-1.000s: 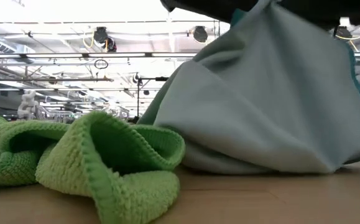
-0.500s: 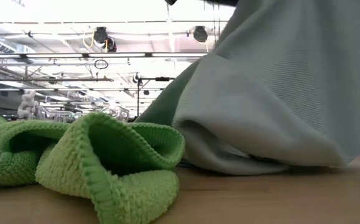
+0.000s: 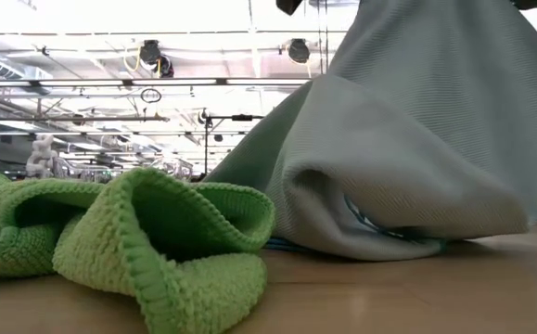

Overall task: Fold microfiber towels
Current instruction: Fold the blue microfiber cloth

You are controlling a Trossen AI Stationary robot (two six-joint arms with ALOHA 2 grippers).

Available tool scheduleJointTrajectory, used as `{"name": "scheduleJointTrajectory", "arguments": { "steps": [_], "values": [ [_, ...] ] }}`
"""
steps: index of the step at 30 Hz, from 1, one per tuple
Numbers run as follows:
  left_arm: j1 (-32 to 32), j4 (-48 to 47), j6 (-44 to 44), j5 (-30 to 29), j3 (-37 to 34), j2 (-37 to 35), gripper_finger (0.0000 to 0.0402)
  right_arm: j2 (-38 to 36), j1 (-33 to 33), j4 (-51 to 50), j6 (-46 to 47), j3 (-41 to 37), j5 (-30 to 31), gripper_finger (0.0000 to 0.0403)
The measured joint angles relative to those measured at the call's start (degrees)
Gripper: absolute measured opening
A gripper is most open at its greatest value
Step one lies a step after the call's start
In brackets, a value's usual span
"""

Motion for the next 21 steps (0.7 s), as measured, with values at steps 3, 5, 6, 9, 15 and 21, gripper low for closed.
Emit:
{"name": "scheduleJointTrajectory", "arguments": {
  "steps": [3, 5, 6, 9, 15, 21],
  "values": [
    [-0.3, 1.6, 2.8, -0.3, 0.0, 0.0, 0.0046, 0.0, 0.0, -0.3, 0.6, 0.0, 0.0, 0.0002],
    [-0.4, 2.4, 3.7, -0.6, 0.0, 0.0, 0.0013, 0.0, 0.0, -0.6, 1.8, 0.0, -0.2, 0.0003],
    [-0.6, 2.6, 4.3, -0.9, 0.0, 0.0, 0.0011, 0.0, 0.0, -0.9, 3.2, 0.0, -0.2, 0.0006],
    [-1.5, 2.0, 7.4, -3.8, 0.0, 0.0, 0.0013, 0.0, 0.3, -2.4, 8.0, 0.0, -0.1, 0.0029],
    [-2.7, -6.0, 12.4, -9.1, 0.0, 0.4, 0.0007, 0.0, 0.3, -7.0, 20.5, 0.0, -3.9, 0.0115],
    [-3.7, -10.7, 14.0, -10.1, -0.1, 0.7, 0.0006, -0.1, -1.1, -13.3, 36.8, 0.0, -14.7, 0.0175]
  ]
}}
